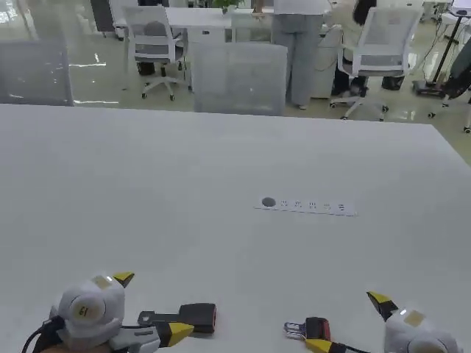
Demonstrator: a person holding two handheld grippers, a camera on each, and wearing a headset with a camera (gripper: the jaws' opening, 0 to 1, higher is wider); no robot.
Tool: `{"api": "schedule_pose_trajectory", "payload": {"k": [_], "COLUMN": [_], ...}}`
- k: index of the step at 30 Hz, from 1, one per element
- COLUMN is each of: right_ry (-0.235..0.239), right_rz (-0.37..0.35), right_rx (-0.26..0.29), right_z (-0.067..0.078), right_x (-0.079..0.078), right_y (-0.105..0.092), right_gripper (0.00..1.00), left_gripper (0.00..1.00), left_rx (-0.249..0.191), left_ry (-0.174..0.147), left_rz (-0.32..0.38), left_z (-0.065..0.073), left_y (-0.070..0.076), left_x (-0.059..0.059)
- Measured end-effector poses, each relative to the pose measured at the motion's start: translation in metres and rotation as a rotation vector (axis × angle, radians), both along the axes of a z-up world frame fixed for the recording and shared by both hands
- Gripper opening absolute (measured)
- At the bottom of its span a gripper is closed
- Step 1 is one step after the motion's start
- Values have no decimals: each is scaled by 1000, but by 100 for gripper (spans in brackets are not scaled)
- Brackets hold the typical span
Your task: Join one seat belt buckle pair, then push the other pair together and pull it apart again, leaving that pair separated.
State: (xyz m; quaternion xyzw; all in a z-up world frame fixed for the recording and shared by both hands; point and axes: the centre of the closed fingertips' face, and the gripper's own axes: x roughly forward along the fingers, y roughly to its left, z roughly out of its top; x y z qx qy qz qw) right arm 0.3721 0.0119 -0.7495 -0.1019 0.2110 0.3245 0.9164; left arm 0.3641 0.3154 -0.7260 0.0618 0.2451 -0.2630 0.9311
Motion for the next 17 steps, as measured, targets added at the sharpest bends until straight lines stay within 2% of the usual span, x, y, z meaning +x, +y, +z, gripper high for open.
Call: {"api": "schedule_pose_trajectory", "payload": {"k": [3, 8, 10, 17], "right_ry": [-5, -9, -6, -5], "right_rz": [-1, -3, 0, 9], "right_rx": [-2, -3, -3, -4], "right_z": [1, 1, 2, 1], "right_x": [-6, -17, -22, -36], "right_y": [-5, -10, -11, -12], "right_gripper": [96, 96, 96, 97], "left_gripper": [100, 100, 100, 100], "left_rx": [11, -19, -16, -23], "left_ry": [1, 5, 13, 8], "left_rz": [3, -7, -16, 6], "left_z": [0, 0, -2, -2], "left_y": [5, 4, 4, 11], "left_x": [-10, -27, -33, -45]}}
